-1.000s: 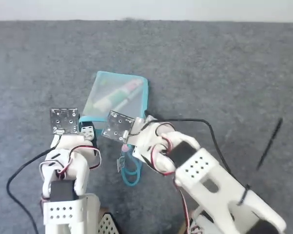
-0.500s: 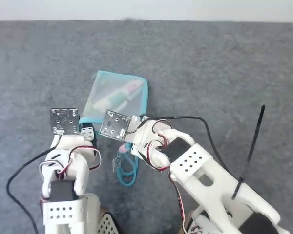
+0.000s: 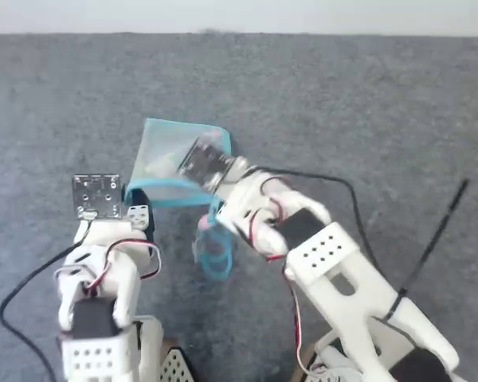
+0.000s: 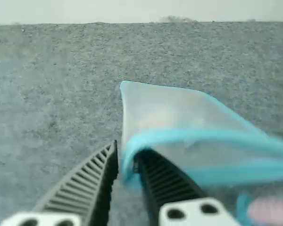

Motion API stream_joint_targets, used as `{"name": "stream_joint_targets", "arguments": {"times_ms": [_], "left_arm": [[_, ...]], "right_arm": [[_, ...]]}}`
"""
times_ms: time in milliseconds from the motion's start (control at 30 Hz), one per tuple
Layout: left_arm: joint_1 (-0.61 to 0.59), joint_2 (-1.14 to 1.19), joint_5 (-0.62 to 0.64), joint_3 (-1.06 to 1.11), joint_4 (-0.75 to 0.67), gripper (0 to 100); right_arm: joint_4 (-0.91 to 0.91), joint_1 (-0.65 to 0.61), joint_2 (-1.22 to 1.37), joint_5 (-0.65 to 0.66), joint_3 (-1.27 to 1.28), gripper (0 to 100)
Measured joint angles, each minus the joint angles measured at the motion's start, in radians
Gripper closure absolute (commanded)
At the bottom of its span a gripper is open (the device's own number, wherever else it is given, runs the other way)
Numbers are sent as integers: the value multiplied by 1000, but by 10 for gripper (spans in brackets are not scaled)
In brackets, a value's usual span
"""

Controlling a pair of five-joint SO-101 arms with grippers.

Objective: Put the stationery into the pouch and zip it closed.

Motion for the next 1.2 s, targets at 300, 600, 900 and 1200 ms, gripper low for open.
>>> {"name": "stream_joint_targets", "arguments": {"times_ms": [300,600,900,1200], "left_arm": [[-74,-267,-86,-106,190,865],[242,-157,-209,-80,203,788],[404,-15,-253,6,163,783],[387,-15,-256,21,123,796]], "right_arm": [[124,35,2,-98,-95,993],[235,38,2,-146,-173,993],[241,-20,2,-147,-175,992],[279,-43,2,-147,-175,992]]}}
